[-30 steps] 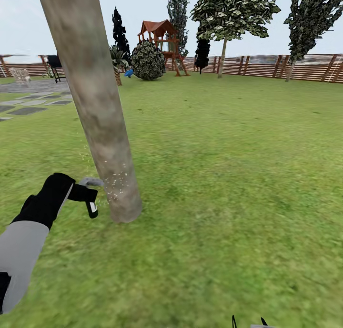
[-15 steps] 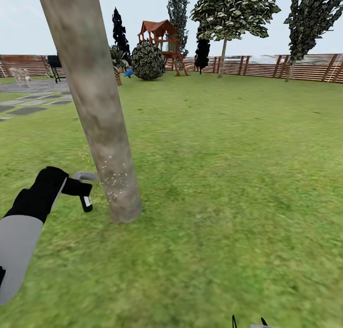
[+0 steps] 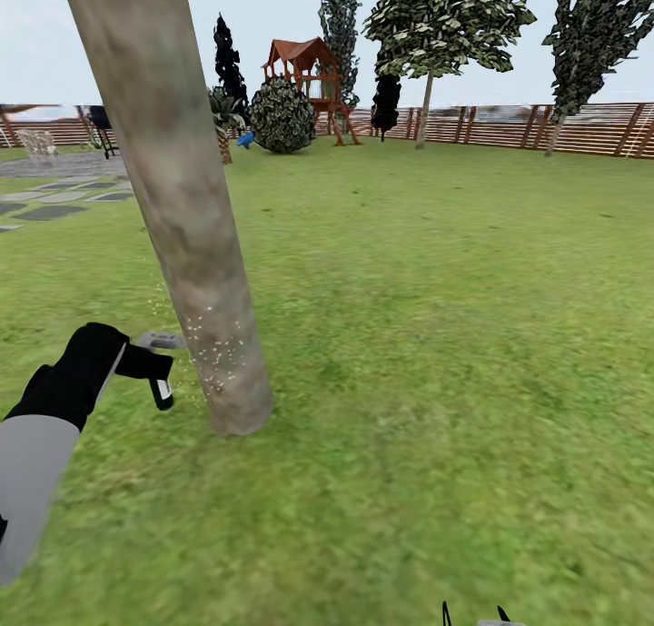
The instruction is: In the garden, pick up the pesticide atomizer on the floor and spray pesticide onto both trees until each tree trunk is fully covered.
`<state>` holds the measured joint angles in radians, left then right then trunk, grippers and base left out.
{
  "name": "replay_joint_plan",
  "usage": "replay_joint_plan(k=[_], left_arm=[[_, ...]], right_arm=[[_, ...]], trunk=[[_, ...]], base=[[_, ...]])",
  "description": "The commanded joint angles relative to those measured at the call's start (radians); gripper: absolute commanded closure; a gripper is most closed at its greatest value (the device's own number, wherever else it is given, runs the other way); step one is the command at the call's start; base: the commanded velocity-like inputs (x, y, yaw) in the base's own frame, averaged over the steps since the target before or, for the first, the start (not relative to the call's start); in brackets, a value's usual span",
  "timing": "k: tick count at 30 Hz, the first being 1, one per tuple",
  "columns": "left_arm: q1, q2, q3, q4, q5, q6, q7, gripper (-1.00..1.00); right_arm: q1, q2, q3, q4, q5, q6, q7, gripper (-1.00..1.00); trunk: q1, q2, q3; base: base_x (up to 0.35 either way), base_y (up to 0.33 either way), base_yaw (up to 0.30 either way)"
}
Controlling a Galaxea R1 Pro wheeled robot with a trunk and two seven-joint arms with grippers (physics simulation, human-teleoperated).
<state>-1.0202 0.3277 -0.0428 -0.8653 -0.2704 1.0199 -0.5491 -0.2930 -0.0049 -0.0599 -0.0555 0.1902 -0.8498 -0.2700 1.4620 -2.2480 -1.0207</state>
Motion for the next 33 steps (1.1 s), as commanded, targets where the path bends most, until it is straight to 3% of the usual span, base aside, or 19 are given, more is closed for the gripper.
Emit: replay_joint_plan(k=[1, 5, 12, 21, 33], left_arm=[[-0.002, 0.018, 0.004, 0.000, 0.002, 0.001, 0.000, 1.00], [-0.003, 0.036, 0.002, -0.001, 0.005, 0.003, 0.000, 1.00], [-0.016, -0.002, 0.000, -0.006, 0.009, 0.003, -0.002, 1.00], [-0.003, -0.002, 0.000, -0.014, 0.008, 0.003, -0.002, 1.00], [-0.003, -0.003, 0.002, -0.008, 0.008, 0.003, -0.002, 1.00]], right_arm=[[0.000, 0.000, 0.000, 0.000, 0.000, 0.000, 0.000, -1.00], [0.000, 0.000, 0.000, 0.000, 0.000, 0.000, 0.000, -1.00], [0.000, 0.000, 0.000, 0.000, 0.000, 0.000, 0.000, -1.00], [0.000, 0.000, 0.000, 0.000, 0.000, 0.000, 0.000, -1.00], [0.000, 0.001, 0.000, 0.000, 0.000, 0.000, 0.000, -1.00]], trunk=[[0.000, 0.000, 0.000], [0.000, 0.000, 0.000], [0.000, 0.000, 0.000], [0.000, 0.000, 0.000], [0.000, 0.000, 0.000]], base=[[0.000, 0.000, 0.000], [0.000, 0.000, 0.000], [0.000, 0.000, 0.000], [-0.103, -0.003, 0.000], [-0.064, -0.236, 0.000]])
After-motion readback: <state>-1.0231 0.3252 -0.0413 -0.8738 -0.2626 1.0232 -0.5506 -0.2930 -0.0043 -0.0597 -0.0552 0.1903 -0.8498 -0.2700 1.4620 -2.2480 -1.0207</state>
